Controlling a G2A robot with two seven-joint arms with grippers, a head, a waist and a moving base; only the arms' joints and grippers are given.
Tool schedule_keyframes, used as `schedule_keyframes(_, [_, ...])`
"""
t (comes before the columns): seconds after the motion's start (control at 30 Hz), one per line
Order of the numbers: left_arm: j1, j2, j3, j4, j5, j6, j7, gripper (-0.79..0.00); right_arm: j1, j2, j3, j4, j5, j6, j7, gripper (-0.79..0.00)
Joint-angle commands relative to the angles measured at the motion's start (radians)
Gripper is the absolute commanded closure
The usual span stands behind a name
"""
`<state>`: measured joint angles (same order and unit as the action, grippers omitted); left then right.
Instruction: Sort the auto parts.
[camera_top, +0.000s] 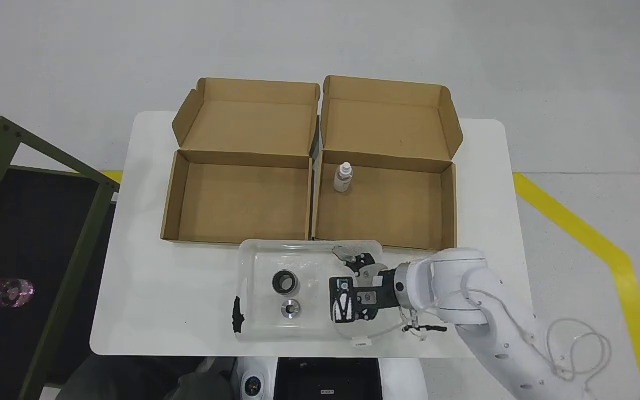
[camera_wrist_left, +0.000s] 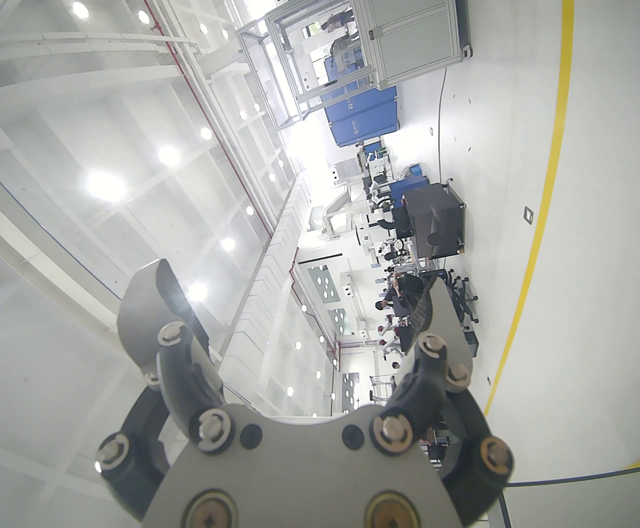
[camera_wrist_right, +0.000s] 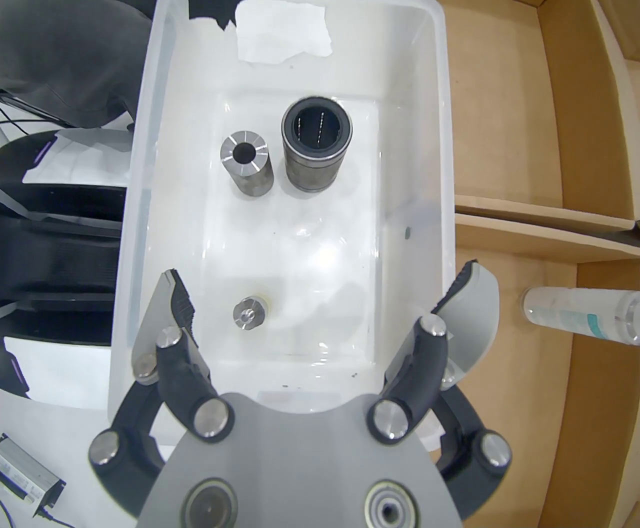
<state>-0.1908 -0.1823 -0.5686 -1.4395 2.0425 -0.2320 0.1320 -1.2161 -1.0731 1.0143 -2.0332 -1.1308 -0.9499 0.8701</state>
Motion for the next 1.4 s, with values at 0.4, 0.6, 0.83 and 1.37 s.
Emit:
schedule_keyframes(0.4, [0.0, 0.0, 0.0, 0.0, 0.0, 0.0, 0.0, -0.785, 0.048, 0.049, -0.123, 0.032, -0.126, 0.017, 0.017, -0.785])
schedule_keyframes(0.6, [0.0, 0.0, 0.0, 0.0, 0.0, 0.0, 0.0, -0.785, 0.1, 0.068, -0.182, 0.044, -0.12, 0.038, 0.039, -0.723])
schedule_keyframes(0.83, [0.0, 0.0, 0.0, 0.0, 0.0, 0.0, 0.0, -0.785, 0.161, 0.087, -0.252, 0.052, -0.095, 0.064, 0.064, -0.471])
schedule_keyframes(1.37, [0.0, 0.0, 0.0, 0.0, 0.0, 0.0, 0.0, -0.785, 0.266, 0.126, -0.381, 0.061, 0.021, 0.117, 0.117, -0.28])
